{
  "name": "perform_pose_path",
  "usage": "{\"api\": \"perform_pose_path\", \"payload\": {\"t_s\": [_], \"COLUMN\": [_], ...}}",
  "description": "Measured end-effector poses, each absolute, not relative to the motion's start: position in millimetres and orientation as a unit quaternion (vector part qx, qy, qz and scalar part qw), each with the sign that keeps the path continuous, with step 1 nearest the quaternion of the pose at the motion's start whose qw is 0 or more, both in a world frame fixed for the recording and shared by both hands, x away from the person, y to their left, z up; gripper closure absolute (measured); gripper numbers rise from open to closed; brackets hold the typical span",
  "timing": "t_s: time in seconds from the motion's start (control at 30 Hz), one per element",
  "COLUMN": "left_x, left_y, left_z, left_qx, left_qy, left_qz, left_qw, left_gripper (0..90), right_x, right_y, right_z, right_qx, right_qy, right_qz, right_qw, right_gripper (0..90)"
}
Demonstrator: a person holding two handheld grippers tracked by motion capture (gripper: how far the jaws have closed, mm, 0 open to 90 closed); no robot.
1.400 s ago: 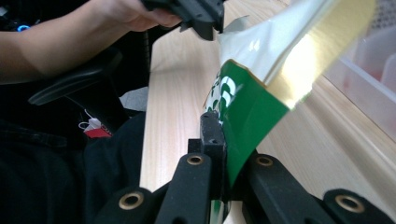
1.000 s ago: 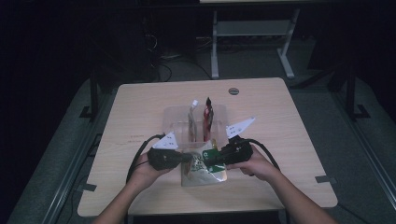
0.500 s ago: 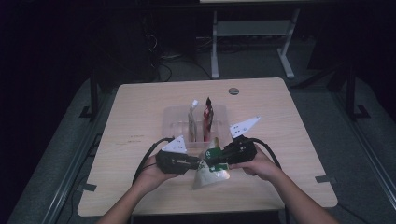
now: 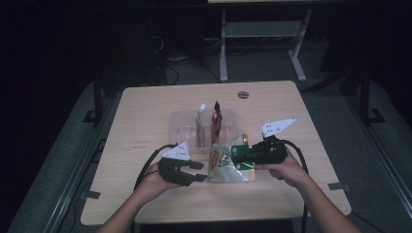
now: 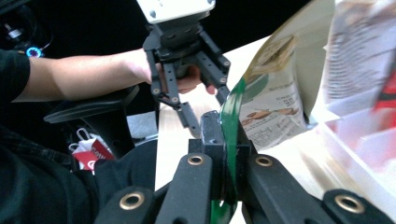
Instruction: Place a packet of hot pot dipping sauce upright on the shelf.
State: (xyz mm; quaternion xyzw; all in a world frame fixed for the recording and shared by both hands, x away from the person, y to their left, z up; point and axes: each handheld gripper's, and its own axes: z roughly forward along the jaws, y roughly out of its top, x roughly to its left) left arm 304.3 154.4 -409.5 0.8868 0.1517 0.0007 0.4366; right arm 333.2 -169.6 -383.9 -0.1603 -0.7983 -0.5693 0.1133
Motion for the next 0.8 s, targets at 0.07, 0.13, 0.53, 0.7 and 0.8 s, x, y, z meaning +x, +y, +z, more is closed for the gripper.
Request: {"api": "perform_pose_path", "payload": {"t_s": [0.07, 0.13, 0.53, 0.7, 0.8], "left_x": [304.0, 303.0, 309.5, 309.4, 309.0], "left_y": [156.0, 157.7, 162.2, 163.5, 165.3], "left_z": [-409.5, -411.0, -417.6, -418.4, -418.1], "left_qx": [0.886, 0.886, 0.888, 0.888, 0.888], "left_qy": [0.154, 0.156, 0.161, 0.165, 0.168], "left_qz": [-0.005, -0.012, -0.023, -0.023, -0.021], "left_qw": [0.437, 0.436, 0.431, 0.429, 0.428], "left_gripper": [50.8, 49.0, 35.7, 34.4, 34.1], "right_x": [332.0, 331.0, 339.3, 353.9, 363.0], "right_y": [-176.1, -181.8, -204.3, -211.6, -214.8], "right_z": [-381.7, -379.7, -360.2, -351.0, -346.3], "right_qx": [-0.168, -0.173, -0.199, -0.211, -0.217], "right_qy": [-0.798, -0.796, -0.787, -0.783, -0.783], "right_qz": [-0.570, -0.571, -0.581, -0.584, -0.582], "right_qw": [0.105, 0.099, 0.056, 0.039, 0.030], "right_gripper": [90.0, 90.0, 90.0, 90.0, 90.0]}}
